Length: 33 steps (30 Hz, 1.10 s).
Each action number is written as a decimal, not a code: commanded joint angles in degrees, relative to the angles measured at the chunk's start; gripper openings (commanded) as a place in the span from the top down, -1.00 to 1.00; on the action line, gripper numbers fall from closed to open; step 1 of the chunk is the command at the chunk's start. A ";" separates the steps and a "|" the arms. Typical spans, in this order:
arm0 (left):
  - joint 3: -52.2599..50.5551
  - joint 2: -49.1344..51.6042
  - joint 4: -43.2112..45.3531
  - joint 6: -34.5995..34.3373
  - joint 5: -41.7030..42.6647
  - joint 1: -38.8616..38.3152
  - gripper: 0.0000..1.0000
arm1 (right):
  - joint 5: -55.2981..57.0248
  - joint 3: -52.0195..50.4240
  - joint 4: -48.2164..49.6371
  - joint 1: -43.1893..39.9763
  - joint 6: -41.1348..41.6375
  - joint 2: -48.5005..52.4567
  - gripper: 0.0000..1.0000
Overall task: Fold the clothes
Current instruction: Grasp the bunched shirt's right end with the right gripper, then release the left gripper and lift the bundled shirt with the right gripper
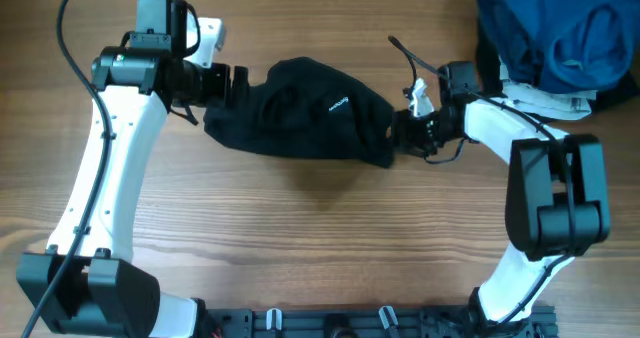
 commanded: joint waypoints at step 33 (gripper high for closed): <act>0.04 2.27 -0.52 -5.31 0.72 24.96 -1.00 | 10.88 10.84 18.84 26.08 -1.84 -8.33 0.91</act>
